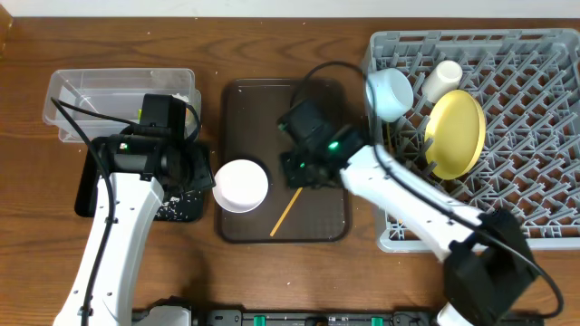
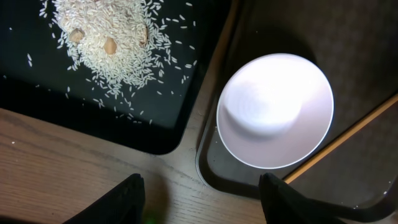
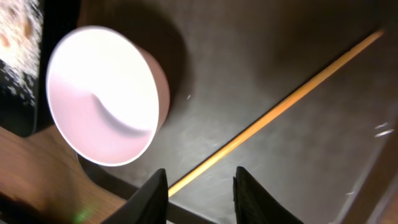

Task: Sort waste into correct bins and load items into the dishwasher rack
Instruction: 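Return the right gripper to the brown tray and grasp the second chopstick, then carry the second chopstick with the right gripper into the dish rack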

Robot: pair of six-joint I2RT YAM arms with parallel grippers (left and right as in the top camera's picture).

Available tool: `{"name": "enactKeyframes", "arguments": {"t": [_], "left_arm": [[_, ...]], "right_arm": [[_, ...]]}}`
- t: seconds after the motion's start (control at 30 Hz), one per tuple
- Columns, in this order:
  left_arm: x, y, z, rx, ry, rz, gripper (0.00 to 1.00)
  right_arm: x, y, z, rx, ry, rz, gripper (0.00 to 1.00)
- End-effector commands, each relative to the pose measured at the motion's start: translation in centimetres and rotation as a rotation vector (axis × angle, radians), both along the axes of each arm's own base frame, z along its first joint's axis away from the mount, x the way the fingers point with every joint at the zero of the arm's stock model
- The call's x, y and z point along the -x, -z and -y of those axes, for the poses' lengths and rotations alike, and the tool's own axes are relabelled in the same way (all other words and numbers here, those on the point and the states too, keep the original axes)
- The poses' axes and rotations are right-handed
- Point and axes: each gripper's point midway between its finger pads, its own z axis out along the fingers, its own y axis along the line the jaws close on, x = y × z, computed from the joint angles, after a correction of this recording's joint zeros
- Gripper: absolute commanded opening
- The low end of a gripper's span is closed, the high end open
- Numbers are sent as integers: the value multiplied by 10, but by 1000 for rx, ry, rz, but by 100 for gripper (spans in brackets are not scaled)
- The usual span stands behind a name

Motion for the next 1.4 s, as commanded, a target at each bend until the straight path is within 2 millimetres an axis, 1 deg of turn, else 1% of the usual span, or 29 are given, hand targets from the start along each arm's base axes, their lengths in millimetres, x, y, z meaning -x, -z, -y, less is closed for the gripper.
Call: {"name": "enactKeyframes", "arguments": {"t": [0.0, 0.17, 0.3, 0.4, 0.5, 0.57, 0.6, 0.73, 0.83, 0.93, 0.97, 1.0, 1.03, 1.23, 1.33, 1.37], "left_arm": [[-1, -2, -3, -8, -22, 0, 62], [-1, -2, -3, -8, -22, 0, 62], [-1, -2, -3, -8, -22, 0, 62], [-1, -2, -3, -8, -22, 1, 62], [-1, -2, -3, -8, -22, 1, 62], [-1, -2, -3, -8, -22, 1, 62], [-1, -2, -3, -8, -22, 1, 62], [-1, -2, -3, -8, -22, 1, 62], [-1, -2, -3, -8, -22, 1, 62], [-1, -2, -3, -8, -22, 1, 62], [-1, -2, -3, -8, -22, 1, 62], [-1, -2, -3, -8, -22, 1, 62], [-1, -2, -3, -8, -22, 1, 62], [-1, -2, -3, -8, -22, 1, 62], [-1, -2, -3, -8, -22, 1, 62], [-1, -2, -3, -8, -22, 1, 62]], "right_arm": [[7, 27, 1, 84, 89, -37, 36], [19, 65, 8, 171, 133, -127, 36], [22, 89, 13, 220, 141, -166, 36], [22, 99, 16, 246, 144, -176, 36], [22, 106, 21, 273, 148, -175, 36], [23, 109, 23, 287, 148, -180, 34], [24, 110, 24, 291, 148, -183, 31], [21, 109, 29, 295, 162, -189, 19], [15, 109, 37, 301, 167, -194, 17], [8, 106, 41, 289, 147, -191, 16], [4, 104, 42, 281, 134, -187, 13], [2, 101, 42, 268, 116, -185, 9], [-1, 97, 42, 251, 100, -183, 2], [-14, 66, 50, 154, 87, -180, 1], [-22, 42, 59, 125, 77, -132, 1], [-26, 29, 63, 110, 69, -106, 1]]}}
